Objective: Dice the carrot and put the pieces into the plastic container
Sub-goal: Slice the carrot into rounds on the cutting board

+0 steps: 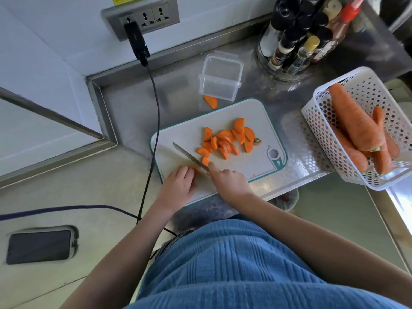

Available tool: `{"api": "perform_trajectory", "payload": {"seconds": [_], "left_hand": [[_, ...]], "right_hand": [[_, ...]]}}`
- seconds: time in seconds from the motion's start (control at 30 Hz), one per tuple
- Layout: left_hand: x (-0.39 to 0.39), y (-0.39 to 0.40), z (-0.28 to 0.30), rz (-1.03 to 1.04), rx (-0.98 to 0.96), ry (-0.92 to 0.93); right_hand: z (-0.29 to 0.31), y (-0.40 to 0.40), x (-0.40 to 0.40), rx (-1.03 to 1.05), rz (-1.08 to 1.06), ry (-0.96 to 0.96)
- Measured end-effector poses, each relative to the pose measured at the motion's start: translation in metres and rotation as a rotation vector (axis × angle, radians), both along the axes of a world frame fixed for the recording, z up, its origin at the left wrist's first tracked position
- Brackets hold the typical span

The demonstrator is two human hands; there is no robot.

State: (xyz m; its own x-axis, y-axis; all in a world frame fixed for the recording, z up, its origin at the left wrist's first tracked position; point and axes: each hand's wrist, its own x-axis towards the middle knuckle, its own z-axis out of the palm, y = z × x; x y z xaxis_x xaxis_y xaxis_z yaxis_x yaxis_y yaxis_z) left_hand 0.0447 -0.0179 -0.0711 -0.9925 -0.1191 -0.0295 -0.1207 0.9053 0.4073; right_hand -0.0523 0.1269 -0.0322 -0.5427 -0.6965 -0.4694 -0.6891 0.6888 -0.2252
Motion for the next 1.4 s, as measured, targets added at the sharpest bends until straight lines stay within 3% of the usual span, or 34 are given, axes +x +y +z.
{"api": "perform_trajectory", "payload": {"seconds": [0.47,1.17,1.4], "left_hand": [[0.003,0.001,0.0,0.001,-0.034,0.065],[-0.005,0.003,-0.004,-0.026,-0.012,-0.062],[-0.007,0.005,-0.002,-0.022,0.002,-0.077]], "right_hand": [[0.016,0.02,0.007,-0.019,0.018,-0.093],[0.015,0.005,0.013,0.114,-0.042,-0.12],[0.003,0.008,0.008,0.048,-0.086,-0.117]]}}
